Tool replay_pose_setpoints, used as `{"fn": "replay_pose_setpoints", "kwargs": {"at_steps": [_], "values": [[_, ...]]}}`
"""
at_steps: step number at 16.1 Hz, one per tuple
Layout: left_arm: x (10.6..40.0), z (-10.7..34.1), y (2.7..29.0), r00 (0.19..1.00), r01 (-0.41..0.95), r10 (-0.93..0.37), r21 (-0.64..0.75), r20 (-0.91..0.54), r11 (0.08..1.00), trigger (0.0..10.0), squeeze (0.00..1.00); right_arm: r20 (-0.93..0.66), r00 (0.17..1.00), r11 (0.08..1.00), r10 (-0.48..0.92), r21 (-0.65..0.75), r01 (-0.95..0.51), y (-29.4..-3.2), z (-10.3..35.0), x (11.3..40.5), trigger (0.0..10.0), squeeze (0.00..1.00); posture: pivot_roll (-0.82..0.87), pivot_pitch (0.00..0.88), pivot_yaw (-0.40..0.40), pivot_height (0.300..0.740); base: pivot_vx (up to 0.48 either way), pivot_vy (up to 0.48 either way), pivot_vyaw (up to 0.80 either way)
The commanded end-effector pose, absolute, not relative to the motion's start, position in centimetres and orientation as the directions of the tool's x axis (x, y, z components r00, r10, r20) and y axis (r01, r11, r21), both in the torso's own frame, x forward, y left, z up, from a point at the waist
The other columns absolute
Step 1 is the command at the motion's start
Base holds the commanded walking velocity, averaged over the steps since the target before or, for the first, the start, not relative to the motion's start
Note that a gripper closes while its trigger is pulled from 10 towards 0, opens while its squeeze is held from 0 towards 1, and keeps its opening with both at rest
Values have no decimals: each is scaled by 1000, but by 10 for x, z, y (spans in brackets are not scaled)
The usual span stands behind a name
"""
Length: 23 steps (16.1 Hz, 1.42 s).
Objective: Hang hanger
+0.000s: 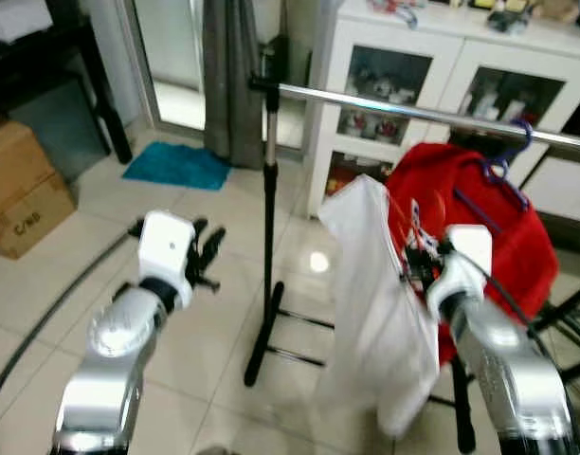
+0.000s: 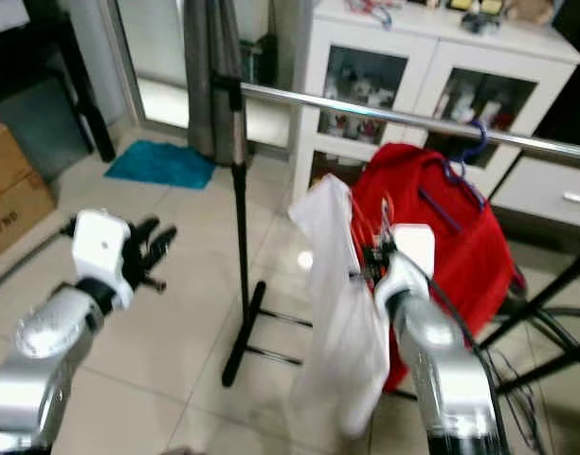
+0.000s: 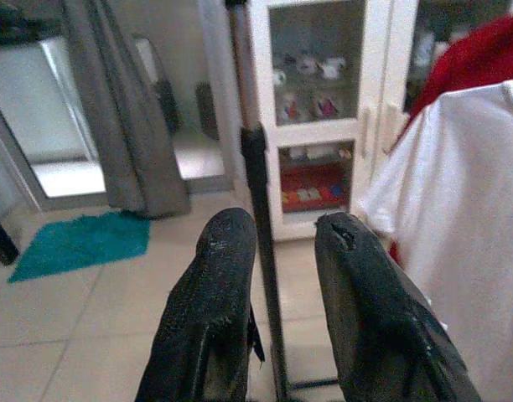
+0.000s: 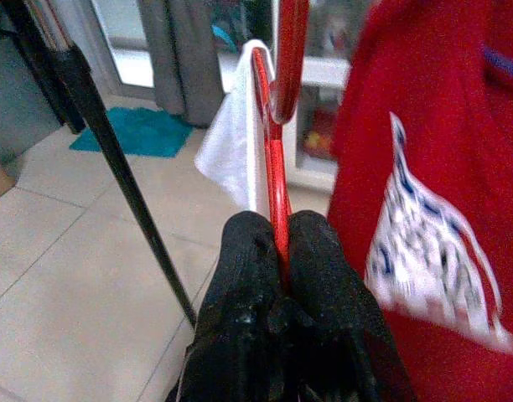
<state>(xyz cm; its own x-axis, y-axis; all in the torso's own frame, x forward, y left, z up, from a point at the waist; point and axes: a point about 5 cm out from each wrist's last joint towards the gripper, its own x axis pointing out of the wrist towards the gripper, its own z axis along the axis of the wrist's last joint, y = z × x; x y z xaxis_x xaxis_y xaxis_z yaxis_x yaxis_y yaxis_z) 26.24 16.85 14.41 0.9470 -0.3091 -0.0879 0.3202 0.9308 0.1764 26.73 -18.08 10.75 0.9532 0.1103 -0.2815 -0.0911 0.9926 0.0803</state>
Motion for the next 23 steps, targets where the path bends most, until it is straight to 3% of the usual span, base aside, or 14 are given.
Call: {"fn": "replay_pose_setpoints", "kwargs": {"at_steps": [1, 4, 10, 17, 22, 23], "values": [[261, 152, 162, 942, 334, -331, 212, -54, 918, 10000, 0, -223, 970, 992, 97, 100, -77, -179, 122, 263, 10000, 0, -32, 0, -16, 740, 0, 0, 0], [257, 145, 160, 938, 346, -341, 175, -57, 922, 10000, 0, -152, 980, 988, 131, 101, -116, -166, 122, 246, 10000, 0, -36, 0, -4, 740, 354, 0, 0], [259, 145, 160, 935, 355, -349, 169, -66, 919, 10000, 0, -152, 983, 990, 102, 107, -86, -155, 129, 256, 10000, 0, -18, 0, 1, 740, 431, 0, 400], [259, 146, 158, 929, 370, -364, 173, -69, 913, 10000, 0, -114, 971, 978, 210, 38, -207, -138, 141, 266, 10000, 0, 0, 0, -22, 740, 430, 0, 0], [252, 147, 143, 849, 527, -522, 173, -79, 832, 10000, 0, -64, 983, 985, 172, -17, -173, -144, 156, 273, 10000, 0, 4, 0, -35, 740, 0, 0, 0], [244, 150, 134, 766, 641, -640, 144, -61, 754, 10000, 0, -56, 990, 991, 133, -12, -134, -148, 161, 278, 10000, 0, 3, 0, -45, 740, 0, 0, 0]]}}
